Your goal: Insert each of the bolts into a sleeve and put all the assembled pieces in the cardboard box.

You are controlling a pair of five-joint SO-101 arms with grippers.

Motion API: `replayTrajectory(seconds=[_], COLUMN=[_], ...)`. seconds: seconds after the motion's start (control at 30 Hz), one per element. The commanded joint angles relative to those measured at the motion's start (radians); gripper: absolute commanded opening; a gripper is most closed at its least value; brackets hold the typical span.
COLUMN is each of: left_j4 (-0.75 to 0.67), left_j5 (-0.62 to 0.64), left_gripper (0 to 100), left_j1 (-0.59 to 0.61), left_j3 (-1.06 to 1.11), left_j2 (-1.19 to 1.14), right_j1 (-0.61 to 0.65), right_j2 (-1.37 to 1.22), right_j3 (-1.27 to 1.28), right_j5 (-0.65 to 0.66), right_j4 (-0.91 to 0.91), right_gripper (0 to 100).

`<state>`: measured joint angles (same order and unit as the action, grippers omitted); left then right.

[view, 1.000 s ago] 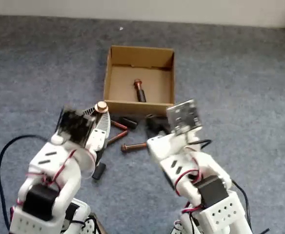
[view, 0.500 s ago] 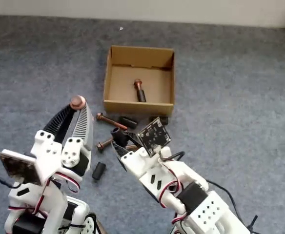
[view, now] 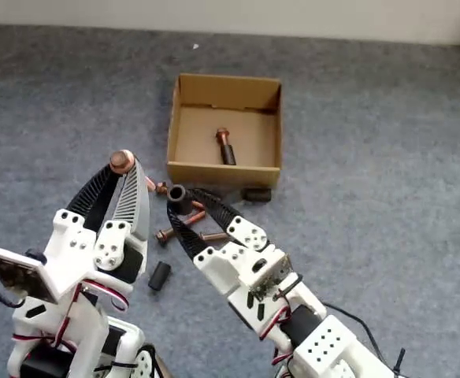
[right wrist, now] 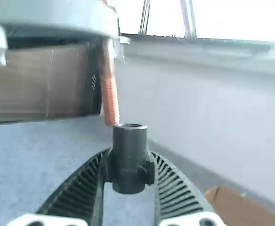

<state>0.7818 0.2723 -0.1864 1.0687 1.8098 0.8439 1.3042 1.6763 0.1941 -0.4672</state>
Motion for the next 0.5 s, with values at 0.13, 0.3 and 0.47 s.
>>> replayTrajectory(seconds=[0.13,0.3,0.47], left_j4=[-0.023,-0.029,-0.025], left_j5=[-0.005,-0.025,-0.026], left_gripper=[1,1,1], left_j1=[-0.125,-0.128,-0.13], left_j3=[-0.047,-0.068,-0.154], left_j2=[-0.002,-0.002,-0.002], right_j1=[-0.001,-0.001,-0.001], right_j2=[0.012,0.008,0.005], right_j3=[0.147,0.145,0.145], right_j5=[0.023,0.023,0.025], right_j4=[-0.018,0.016,0.054], right_gripper=[0.5,0.5,0.5])
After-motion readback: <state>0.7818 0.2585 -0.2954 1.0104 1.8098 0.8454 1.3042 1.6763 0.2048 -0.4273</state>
